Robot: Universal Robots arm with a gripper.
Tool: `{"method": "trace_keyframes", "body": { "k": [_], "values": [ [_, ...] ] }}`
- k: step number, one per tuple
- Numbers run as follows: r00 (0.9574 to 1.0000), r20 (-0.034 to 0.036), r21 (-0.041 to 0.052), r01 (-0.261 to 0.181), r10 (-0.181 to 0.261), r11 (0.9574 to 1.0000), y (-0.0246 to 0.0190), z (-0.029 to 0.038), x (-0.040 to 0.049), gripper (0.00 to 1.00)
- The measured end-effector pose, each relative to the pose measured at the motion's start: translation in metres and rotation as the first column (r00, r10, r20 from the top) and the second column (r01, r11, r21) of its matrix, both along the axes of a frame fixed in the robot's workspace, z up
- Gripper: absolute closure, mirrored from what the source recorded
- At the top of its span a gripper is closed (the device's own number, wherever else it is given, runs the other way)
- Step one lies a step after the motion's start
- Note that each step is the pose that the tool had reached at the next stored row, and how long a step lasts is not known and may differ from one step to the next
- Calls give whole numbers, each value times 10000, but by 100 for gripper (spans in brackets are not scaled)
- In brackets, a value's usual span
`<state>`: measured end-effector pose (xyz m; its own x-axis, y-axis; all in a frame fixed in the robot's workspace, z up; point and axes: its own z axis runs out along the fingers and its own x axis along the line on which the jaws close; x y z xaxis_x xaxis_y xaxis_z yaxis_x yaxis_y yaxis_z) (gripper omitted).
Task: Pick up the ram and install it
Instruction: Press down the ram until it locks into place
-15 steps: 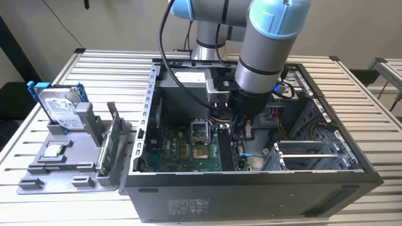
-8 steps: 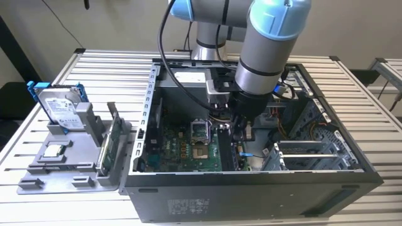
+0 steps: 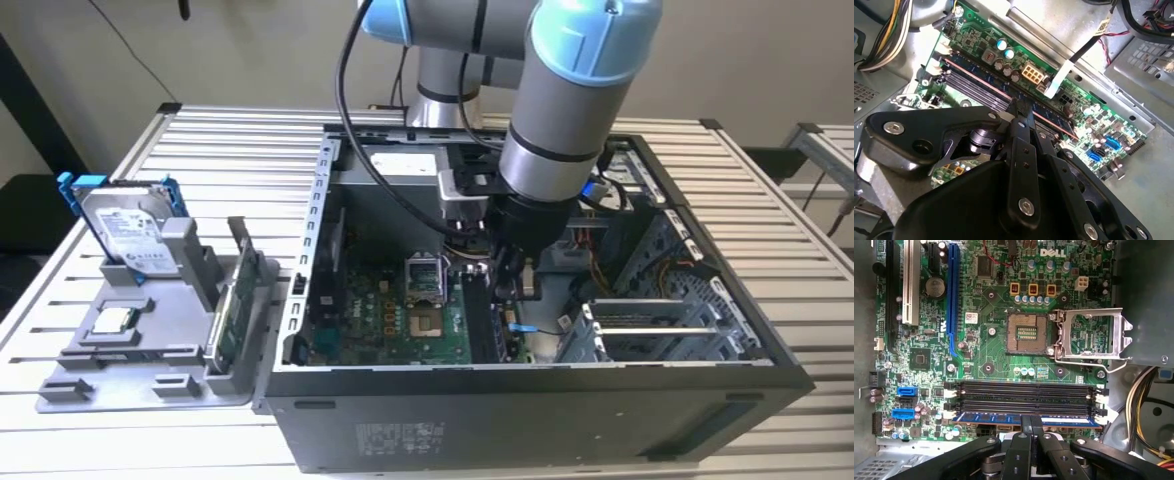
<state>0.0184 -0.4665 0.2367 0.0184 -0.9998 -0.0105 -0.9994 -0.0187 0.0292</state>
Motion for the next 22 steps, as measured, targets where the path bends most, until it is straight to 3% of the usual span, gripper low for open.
{"method": "trace_keyframes", "body": {
  "k": [15, 22],
  "values": [
    [10000, -2, -3, 0, 0, 10000, -16, -7, 0, 89],
    [10000, -2, -2, 0, 0, 10000, -16, -62, 0, 89]
  ]
}}
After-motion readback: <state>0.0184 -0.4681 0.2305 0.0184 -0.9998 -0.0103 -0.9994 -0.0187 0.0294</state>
